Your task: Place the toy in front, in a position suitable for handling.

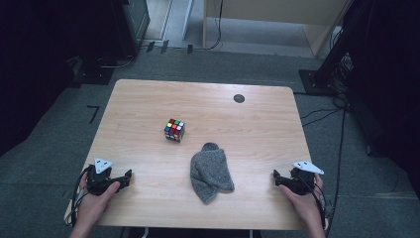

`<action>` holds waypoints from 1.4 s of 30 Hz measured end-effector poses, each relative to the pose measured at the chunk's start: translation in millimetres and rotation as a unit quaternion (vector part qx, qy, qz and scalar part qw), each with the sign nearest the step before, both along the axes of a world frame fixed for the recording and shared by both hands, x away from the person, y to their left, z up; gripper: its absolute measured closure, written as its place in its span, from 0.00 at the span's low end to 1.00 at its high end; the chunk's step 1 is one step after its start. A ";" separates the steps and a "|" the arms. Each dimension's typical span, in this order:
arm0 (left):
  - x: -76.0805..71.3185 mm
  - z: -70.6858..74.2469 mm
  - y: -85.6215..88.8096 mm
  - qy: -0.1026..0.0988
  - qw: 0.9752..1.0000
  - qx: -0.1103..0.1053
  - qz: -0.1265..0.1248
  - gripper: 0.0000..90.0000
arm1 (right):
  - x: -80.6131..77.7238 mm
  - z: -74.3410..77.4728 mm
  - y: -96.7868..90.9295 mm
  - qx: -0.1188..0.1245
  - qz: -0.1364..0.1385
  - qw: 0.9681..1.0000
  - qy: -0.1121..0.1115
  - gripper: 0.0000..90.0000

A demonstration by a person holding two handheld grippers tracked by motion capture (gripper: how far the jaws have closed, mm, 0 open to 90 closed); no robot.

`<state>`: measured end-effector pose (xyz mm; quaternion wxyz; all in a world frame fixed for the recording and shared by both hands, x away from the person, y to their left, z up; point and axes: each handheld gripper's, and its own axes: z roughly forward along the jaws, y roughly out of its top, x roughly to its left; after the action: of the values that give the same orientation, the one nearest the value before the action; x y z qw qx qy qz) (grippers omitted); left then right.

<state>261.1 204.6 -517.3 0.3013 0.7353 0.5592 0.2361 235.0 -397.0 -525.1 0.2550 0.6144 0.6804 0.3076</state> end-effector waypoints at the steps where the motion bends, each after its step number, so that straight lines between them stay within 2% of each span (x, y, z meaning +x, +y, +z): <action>1: 0.1 0.0 0.0 0.000 1.000 0.000 -0.001 0.15 | 0.0 0.0 0.0 0.000 0.000 1.000 0.000 0.14; 12: 1.3 -0.1 -1.8 0.001 1.000 0.000 0.003 0.14 | -4.0 6.4 8.2 0.010 0.002 1.000 0.011 0.21; 15: 1.9 -0.2 -2.1 0.002 1.000 0.000 0.006 0.12 | -4.0 14.5 26.1 0.006 0.022 1.000 -0.012 0.21; 18: 2.0 -0.2 -2.1 0.002 1.000 0.000 0.006 0.12 | -4.4 18.5 37.0 0.002 0.035 0.999 -0.022 0.21; 20: 2.1 -0.2 -2.2 0.003 1.000 0.000 0.006 0.12 | -3.8 24.5 53.6 -0.007 0.052 0.998 -0.034 0.21; 25: 2.4 -0.3 -2.3 0.003 1.000 0.001 0.007 0.11 | -0.4 34.9 75.9 0.005 0.066 0.996 -0.054 0.20; 30: 2.5 -0.3 -2.4 0.003 1.000 0.001 0.006 0.11 | 1.6 38.8 94.7 0.008 0.086 0.994 -0.060 0.21; 33: 2.6 -0.3 -2.5 0.003 1.000 0.000 0.006 0.11 | 1.8 40.0 105.1 0.018 0.093 0.994 -0.062 0.21; 42: 2.8 -0.3 -2.6 0.003 1.000 0.000 0.006 0.11 | 3.6 43.1 138.8 0.048 0.122 0.988 -0.077 0.21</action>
<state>263.9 202.0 -517.7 0.2983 0.7329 0.5641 0.2361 238.6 -258.2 -482.0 0.2370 0.5130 0.7129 0.4152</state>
